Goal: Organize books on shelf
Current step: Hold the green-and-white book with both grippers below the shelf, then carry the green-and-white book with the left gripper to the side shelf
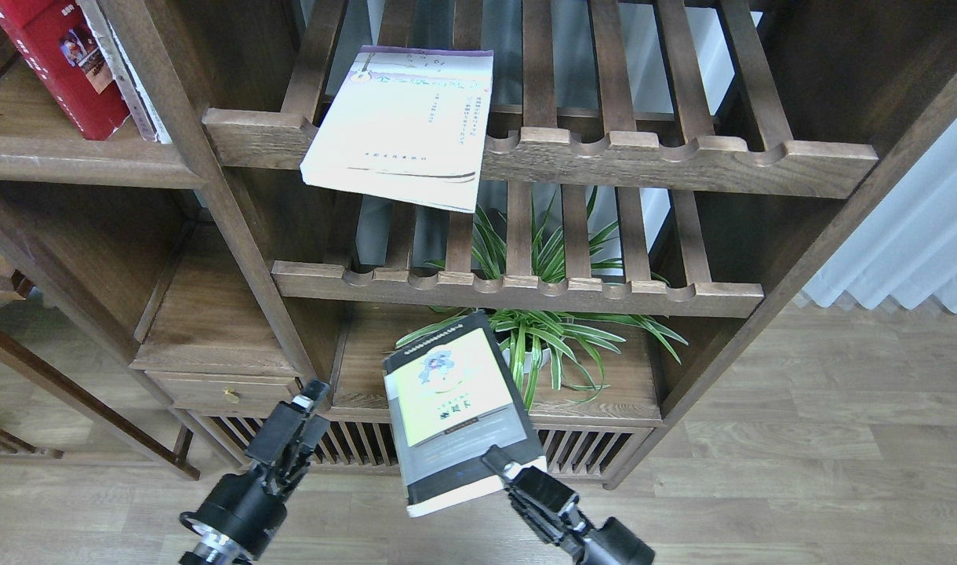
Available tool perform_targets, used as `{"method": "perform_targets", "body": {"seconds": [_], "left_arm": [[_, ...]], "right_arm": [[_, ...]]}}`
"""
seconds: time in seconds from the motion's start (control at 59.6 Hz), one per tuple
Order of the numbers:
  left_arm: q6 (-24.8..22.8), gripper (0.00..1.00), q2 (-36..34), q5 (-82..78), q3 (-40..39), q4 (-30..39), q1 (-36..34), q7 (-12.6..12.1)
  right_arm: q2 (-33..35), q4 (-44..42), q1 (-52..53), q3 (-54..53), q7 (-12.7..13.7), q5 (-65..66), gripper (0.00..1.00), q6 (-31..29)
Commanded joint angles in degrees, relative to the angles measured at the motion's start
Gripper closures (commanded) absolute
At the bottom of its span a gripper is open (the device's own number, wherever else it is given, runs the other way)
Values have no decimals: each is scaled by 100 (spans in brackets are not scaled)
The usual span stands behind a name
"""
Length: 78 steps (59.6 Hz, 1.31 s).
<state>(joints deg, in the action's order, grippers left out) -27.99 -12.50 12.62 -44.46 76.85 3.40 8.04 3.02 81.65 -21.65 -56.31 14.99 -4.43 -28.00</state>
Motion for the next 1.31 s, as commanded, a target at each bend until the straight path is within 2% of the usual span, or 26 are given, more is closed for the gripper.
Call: {"method": "perform_targets", "body": {"seconds": [0.0,0.05,0.201,0.302,0.335,0.403,0.419,0.453,0.47,0.604,0.637,0.772,0.839,0.855,0.889,0.906,1.057,1.141,1.291], "left_arm": [[-1,3,107,250,201,-12,-24,-4],[-1,8,99,547,367,-29,-120,-4],[-1,12,116,716,719,-29,-182,-4],[-1,22,134,716,772,-29,-244,4],[-1,28,151,716,772,-29,-253,4],[-1,47,204,725,772,-21,-253,-4],[-1,55,213,725,772,-21,-261,-4],[-1,61,213,725,772,-21,-261,-4],[-1,68,213,725,772,-21,-261,-4],[-1,89,204,707,781,6,-288,-40],[-1,93,187,707,772,6,-288,-40],[-1,94,81,698,728,93,-288,-83],[-1,95,-103,672,693,348,-279,-92],[-1,95,-217,672,676,496,-262,-92],[-1,95,-340,672,676,620,-244,-92],[-1,95,-698,672,623,856,-226,-75],[-1,95,-1202,672,193,1087,-191,-66],[-1,95,-1640,672,-202,1507,-25,-66],[-1,95,-2880,681,-1178,2343,336,-40]], "right_arm": [[-135,-8,-41,59,74,92,95,0],[-205,-8,-85,102,83,188,95,0],[-205,-8,-102,217,83,232,95,0],[-197,-8,-111,208,83,241,95,0],[-197,-8,-111,208,83,241,95,0],[-205,-35,-111,217,83,250,95,0],[-197,-52,-111,208,83,250,95,0],[-205,-70,-111,208,83,250,95,0],[-197,-79,-111,208,83,250,94,0],[-197,-105,-111,208,83,250,94,0],[-197,-123,-111,199,83,241,94,0],[-205,-184,-102,146,66,241,93,0],[-205,-202,-111,146,57,241,80,0],[-205,-210,-102,155,48,250,68,0],[-205,-211,-102,155,48,276,54,0],[-205,-219,-102,155,39,424,31,0],[-188,-255,-111,146,30,496,10,0],[-188,-255,-111,138,31,505,2,0],[-188,-316,-111,120,31,514,1,0]]}}
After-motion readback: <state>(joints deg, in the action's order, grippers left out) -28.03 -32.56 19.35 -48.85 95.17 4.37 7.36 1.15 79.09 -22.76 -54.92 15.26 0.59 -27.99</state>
